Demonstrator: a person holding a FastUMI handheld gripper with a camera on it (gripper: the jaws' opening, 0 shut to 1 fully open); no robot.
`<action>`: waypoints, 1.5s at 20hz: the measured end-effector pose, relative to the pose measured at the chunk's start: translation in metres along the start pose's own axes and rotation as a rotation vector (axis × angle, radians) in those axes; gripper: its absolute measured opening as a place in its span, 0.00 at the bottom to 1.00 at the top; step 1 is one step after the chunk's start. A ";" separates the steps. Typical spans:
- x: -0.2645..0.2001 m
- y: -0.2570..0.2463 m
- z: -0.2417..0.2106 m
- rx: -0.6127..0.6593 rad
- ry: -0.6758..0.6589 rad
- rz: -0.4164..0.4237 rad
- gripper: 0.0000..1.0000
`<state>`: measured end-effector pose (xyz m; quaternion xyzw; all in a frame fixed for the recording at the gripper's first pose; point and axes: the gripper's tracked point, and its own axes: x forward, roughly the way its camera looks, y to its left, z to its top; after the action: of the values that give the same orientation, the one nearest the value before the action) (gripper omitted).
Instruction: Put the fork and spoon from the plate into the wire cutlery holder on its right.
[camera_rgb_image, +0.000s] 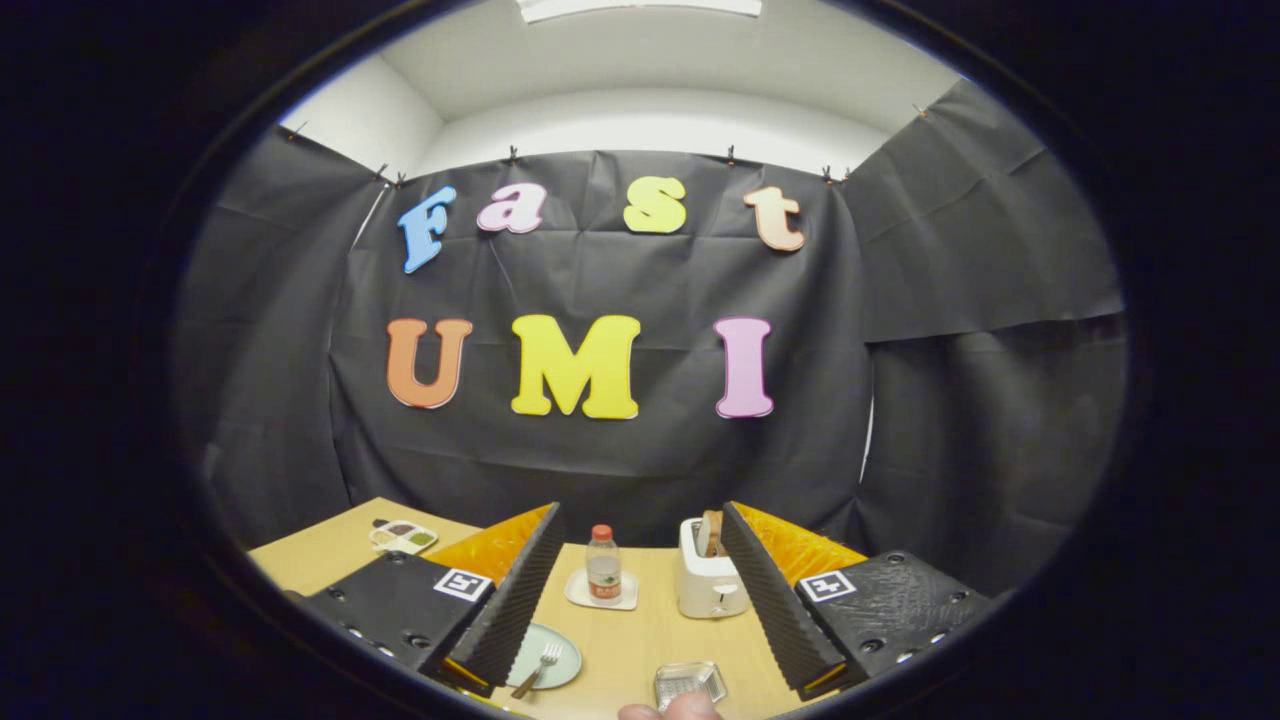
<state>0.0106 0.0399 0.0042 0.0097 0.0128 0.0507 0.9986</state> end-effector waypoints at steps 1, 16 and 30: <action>-0.001 0.001 -0.004 0.000 0.010 -0.003 0.96; -0.001 0.099 -0.159 -0.033 0.647 0.198 0.96; -0.021 0.138 -0.330 0.028 1.370 0.156 0.95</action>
<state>-0.0329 0.1813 -0.3223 -0.0106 0.6411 0.1168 0.7585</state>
